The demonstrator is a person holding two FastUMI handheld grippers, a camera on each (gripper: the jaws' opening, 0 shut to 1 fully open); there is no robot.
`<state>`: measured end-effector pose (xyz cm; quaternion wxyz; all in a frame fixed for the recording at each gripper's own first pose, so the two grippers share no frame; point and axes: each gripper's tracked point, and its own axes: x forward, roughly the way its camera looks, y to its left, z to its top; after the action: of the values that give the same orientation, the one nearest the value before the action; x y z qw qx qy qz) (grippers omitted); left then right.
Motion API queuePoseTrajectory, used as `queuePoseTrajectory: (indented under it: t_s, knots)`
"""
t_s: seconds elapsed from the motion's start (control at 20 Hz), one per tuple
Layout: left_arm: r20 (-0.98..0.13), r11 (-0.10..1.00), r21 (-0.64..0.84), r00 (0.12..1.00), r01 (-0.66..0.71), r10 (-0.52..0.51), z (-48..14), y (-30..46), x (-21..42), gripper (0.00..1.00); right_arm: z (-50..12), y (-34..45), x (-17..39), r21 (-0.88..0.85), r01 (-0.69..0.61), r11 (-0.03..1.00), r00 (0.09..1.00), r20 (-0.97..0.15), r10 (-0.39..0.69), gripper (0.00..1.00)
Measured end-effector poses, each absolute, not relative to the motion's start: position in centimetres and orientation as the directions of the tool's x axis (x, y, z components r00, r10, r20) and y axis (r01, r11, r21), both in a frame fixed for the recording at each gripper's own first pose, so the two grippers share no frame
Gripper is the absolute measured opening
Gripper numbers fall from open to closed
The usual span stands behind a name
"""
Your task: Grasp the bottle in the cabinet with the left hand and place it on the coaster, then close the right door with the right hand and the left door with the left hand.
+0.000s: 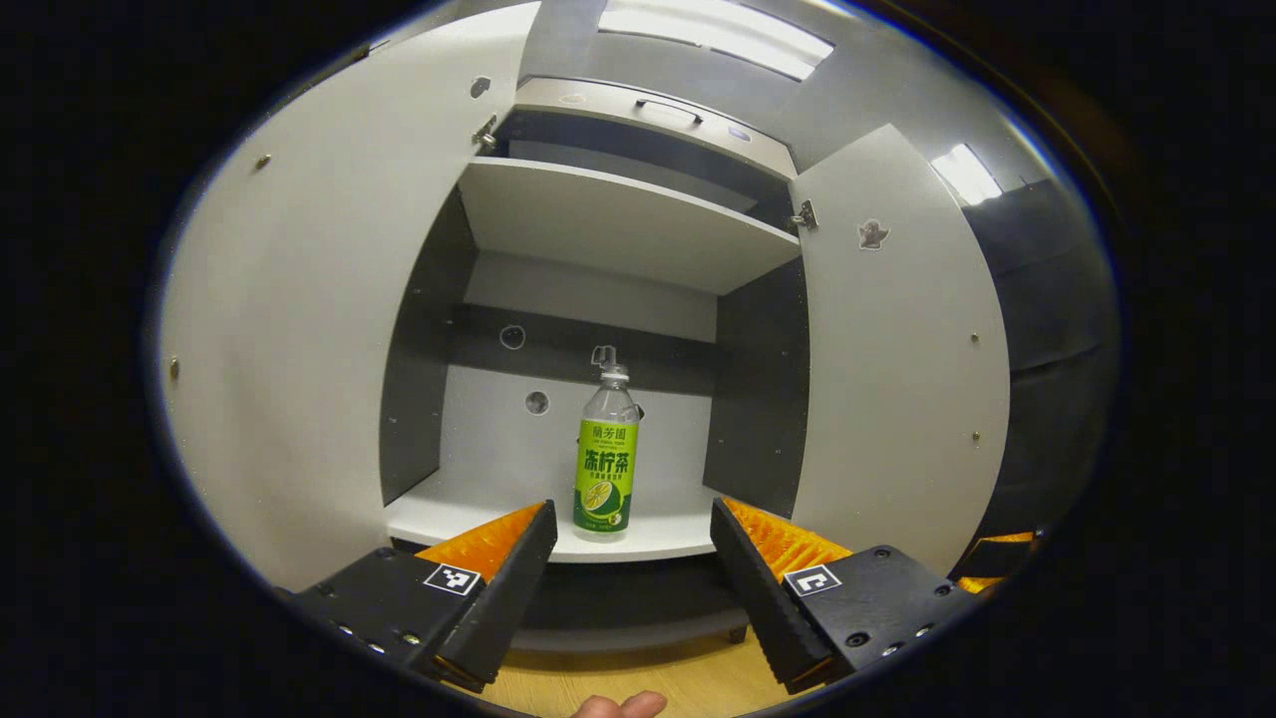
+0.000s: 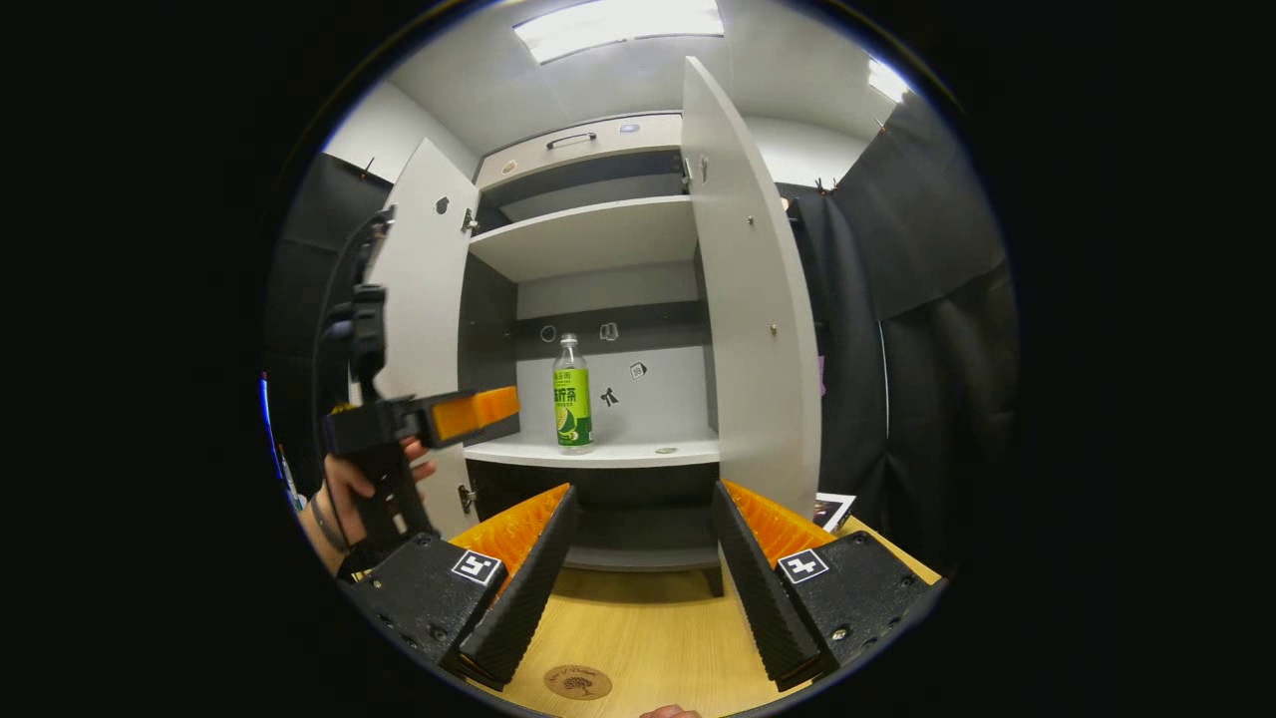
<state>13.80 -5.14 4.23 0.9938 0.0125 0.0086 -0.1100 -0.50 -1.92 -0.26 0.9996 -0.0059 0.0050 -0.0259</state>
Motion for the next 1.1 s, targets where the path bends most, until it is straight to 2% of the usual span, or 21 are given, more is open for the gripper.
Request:
queuePoseTrajectory:
  t_s: [0.2, 0.5, 0.8, 1.1]
  knots:
    - [0.0, 0.969, 0.021, 0.969, 0.245, -0.245, 5.3, -6.4, 19.5, 0.95, -0.4, -2.8, -0.5, 0.002, 0.081, 0.997, 0.997, -0.019, -0.081, 0.83]
    - [-0.036, 0.982, 0.001, 0.981, 0.191, -0.191, 4.8, -5.2, 27.4, 0.95, 0.5, -4.1, -0.9, -0.008, 0.123, 0.992, 0.992, 0.001, -0.123, 0.83]
    - [-0.076, 0.986, 0.044, 0.984, 0.163, -0.16, 3.3, -5.3, 32.3, 0.95, 1.0, -5.2, -0.9, -0.013, 0.15, 0.989, 0.989, 0.0, -0.15, 0.83]
    - [-0.11, 0.99, 0.073, 0.988, 0.12, -0.111, 1.5, -5.1, 34.6, 0.94, 1.1, -6.0, -1.1, -0.003, 0.175, 0.985, 0.985, 0.001, -0.175, 0.83]
